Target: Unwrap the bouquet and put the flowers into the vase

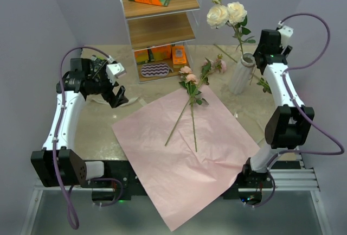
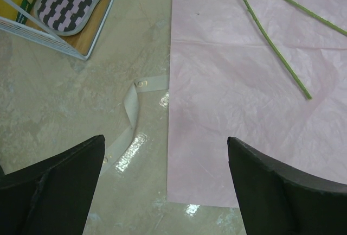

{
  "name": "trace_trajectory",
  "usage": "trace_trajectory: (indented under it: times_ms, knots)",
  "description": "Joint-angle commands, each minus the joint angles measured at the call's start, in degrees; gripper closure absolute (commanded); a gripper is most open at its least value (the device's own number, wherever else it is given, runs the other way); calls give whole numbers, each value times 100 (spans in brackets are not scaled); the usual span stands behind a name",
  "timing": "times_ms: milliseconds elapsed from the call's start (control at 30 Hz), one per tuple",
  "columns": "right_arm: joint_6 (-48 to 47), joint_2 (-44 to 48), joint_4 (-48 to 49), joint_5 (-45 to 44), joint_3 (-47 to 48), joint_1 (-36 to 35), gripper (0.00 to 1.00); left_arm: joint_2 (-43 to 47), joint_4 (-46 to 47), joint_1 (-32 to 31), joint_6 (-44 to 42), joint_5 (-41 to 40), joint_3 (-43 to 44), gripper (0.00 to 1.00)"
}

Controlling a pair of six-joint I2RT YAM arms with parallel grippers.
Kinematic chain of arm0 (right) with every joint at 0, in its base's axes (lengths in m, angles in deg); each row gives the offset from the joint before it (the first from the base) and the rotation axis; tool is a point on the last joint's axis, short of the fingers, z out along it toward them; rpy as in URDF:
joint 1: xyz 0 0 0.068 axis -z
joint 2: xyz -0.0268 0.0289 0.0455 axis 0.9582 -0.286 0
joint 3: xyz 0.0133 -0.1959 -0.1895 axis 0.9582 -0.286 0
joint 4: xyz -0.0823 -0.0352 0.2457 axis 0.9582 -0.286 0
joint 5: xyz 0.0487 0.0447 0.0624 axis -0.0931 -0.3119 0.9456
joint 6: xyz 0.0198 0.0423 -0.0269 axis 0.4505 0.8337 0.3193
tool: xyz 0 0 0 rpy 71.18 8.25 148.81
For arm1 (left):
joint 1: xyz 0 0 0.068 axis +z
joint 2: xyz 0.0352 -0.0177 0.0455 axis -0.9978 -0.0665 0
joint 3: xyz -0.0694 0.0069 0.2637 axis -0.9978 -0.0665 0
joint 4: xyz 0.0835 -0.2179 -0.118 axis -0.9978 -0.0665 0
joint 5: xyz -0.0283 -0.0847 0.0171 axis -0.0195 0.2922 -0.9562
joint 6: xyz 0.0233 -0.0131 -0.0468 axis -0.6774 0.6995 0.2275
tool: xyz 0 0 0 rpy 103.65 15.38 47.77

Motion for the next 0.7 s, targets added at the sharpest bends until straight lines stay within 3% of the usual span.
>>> trace_trajectory:
  times_ms: [0, 400, 667]
  knots:
    - [1106, 116, -476, 548, 630, 476, 25, -42, 244, 52, 95, 349, -22, 1]
    - [1088, -719, -590, 847, 1404, 793, 29, -95, 420, 52, 42, 314, -374, 1]
    - [1659, -1432, -626, 1199, 1202, 898, 33, -42, 552, 52, 86, 297, -611, 1]
